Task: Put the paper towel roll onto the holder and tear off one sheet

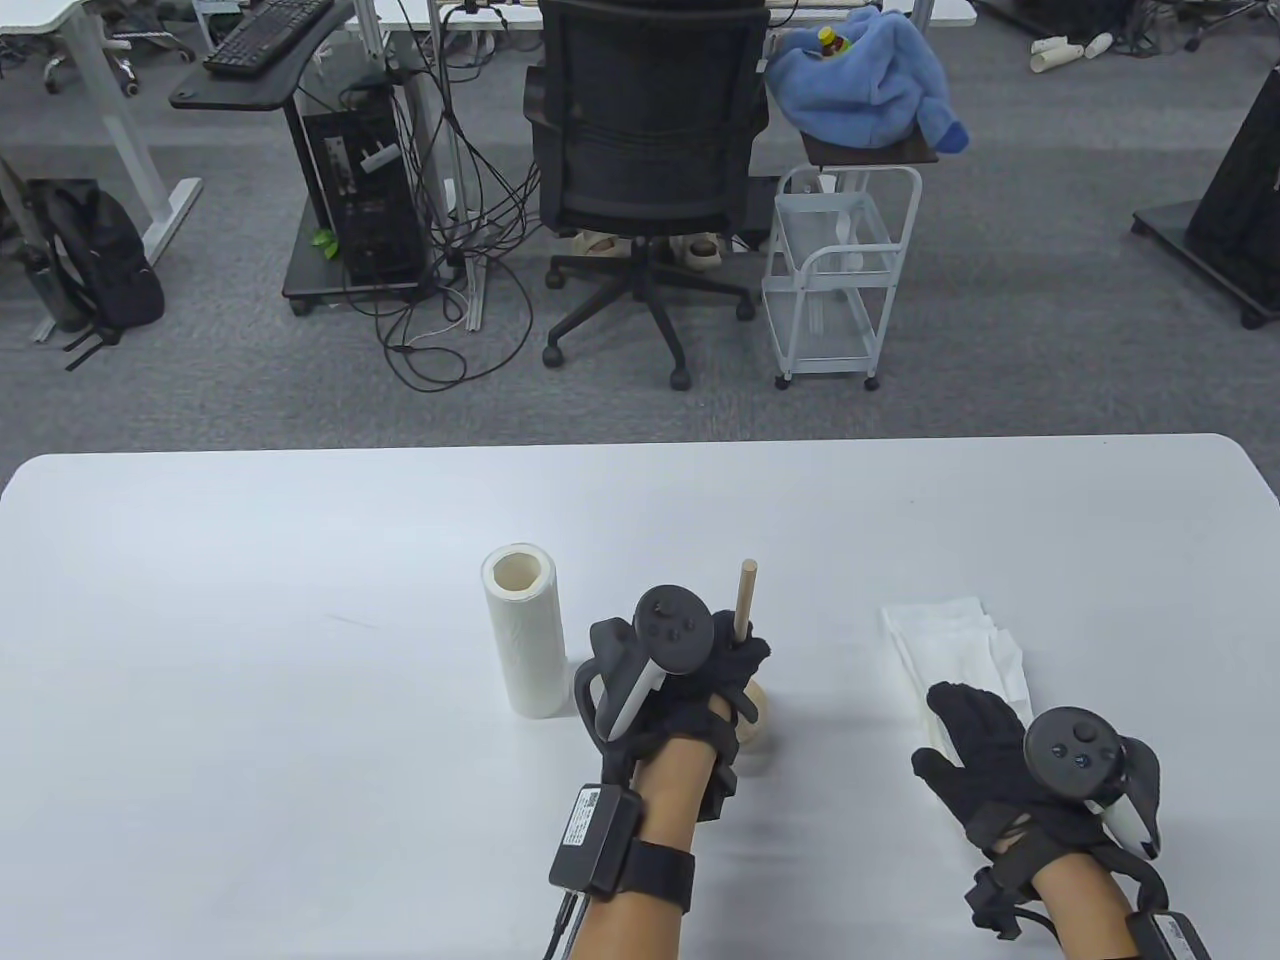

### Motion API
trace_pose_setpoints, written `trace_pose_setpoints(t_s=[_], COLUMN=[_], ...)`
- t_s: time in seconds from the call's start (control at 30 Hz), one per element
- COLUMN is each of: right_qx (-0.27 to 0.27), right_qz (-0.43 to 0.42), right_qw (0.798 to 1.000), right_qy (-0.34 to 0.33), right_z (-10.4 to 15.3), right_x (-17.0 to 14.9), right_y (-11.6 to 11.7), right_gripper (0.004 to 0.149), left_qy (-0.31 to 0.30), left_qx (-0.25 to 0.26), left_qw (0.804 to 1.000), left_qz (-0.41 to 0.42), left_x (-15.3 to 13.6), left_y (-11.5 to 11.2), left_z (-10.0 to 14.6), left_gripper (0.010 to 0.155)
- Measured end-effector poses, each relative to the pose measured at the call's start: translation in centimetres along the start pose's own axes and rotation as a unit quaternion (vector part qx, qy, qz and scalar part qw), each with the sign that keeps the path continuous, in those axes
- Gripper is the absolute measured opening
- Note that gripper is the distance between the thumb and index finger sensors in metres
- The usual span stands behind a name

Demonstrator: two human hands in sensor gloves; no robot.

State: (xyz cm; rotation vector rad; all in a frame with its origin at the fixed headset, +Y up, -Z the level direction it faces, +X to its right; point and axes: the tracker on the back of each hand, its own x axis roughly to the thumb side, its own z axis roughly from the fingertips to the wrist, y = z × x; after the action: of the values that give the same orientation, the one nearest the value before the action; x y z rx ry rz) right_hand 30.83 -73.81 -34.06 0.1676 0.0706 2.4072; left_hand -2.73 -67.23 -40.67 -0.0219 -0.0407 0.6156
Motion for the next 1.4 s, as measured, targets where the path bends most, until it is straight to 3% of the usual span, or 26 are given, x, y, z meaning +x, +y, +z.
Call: trace_pose_setpoints(t_s=[0.37,0.53,0.6,0.77,0.93,1.03,1.2,1.4], right_qx=[0.004,0.001,0.000,-0.005,-0.004,-0.006,-0.005,0.002], right_qz=[-0.001,-0.006,-0.013,-0.023,-0.018,-0.019,-0.020,-0.023], right_qw=[1.000,1.000,1.000,1.000,1.000,1.000,1.000,1.000], right_qy=[0.005,0.002,0.002,-0.001,0.000,0.004,0.014,0.020], right_z=[0.0,0.1,0.2,0.4,0.4,0.5,0.5,0.5], right_x=[0.1,0.1,0.0,0.0,0.0,0.0,-0.3,-0.3], right_y=[0.1,0.0,-0.2,-0.4,-0.4,-0.4,-0.4,-0.3], right_gripper=[0.075,0.076,0.076,0.076,0.076,0.076,0.076,0.076], left_qy=[0.001,0.005,0.015,0.036,0.058,0.077,0.085,0.091], left_qx=[-0.015,-0.015,-0.002,0.055,0.159,0.177,0.183,0.166], left_qw=[1.000,1.000,0.999,0.997,0.983,0.975,0.964,0.962], left_qz=[0.014,0.024,0.033,0.049,-0.076,-0.109,-0.174,-0.195], left_x=[-0.3,-0.9,-1.6,-3.4,-5.3,-6.5,-7.4,-8.2], left_y=[-1.3,-0.8,0.2,4.8,10.8,12.8,14.5,13.9], left_z=[-0.7,0.3,1.1,3.8,6.4,6.9,6.5,4.7], left_gripper=[0.046,0.061,0.068,0.066,0.070,0.070,0.067,0.061])
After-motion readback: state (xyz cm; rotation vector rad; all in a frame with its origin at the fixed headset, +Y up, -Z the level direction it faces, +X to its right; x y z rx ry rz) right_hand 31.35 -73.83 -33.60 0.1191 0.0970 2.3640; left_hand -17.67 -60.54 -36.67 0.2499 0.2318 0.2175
